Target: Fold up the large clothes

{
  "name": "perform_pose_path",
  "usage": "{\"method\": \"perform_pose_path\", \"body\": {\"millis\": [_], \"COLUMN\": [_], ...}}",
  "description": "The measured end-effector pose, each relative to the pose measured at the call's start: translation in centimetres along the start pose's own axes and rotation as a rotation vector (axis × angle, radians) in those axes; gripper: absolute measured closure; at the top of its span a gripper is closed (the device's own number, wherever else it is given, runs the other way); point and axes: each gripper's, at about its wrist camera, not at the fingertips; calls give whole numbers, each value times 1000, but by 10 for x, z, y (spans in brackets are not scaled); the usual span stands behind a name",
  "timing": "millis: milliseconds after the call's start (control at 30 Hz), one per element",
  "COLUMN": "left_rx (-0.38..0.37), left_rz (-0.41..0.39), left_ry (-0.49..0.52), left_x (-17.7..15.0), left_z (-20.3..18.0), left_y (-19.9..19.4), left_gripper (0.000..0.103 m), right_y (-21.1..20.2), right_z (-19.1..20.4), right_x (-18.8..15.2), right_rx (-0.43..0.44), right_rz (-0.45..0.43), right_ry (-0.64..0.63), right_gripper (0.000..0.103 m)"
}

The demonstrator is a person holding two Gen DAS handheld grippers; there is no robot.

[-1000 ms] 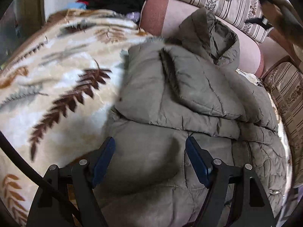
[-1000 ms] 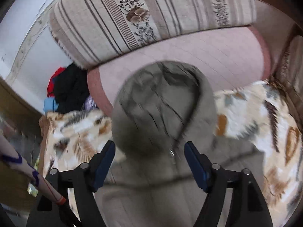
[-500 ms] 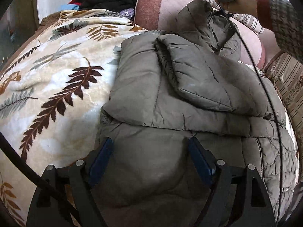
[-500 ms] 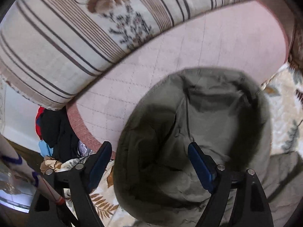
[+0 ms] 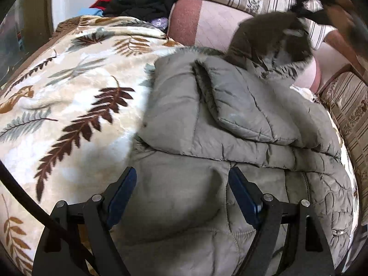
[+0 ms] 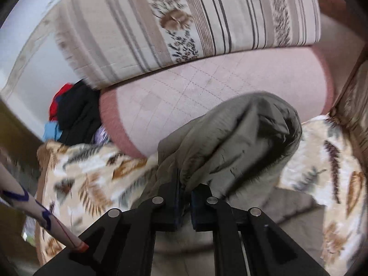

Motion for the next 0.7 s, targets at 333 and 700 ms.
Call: {"method": "perform_pose_path", "body": {"millis": [333,700], "left_rx": [50,79], "left_rz": [-27,-46], "left_ry": [-104,-112], "left_x": [4,6], "left_z": [39,42], "left_y": [-11,-15], "left_gripper": [22,22], "right_y": [-107,1], "right_z": [23,-13], "right_x": [-138,-241], "right_rx": [36,-20], "right_rz": [13,237], "right_ry": [-125,-21], "right_gripper": [96,96]}}
Point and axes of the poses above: each gripper's, at about its wrist camera, not at the fingertips, and y roughly the way its jaws point, z to its left, x to its top, and after that the axes turned 12 degrees about x, right-handed
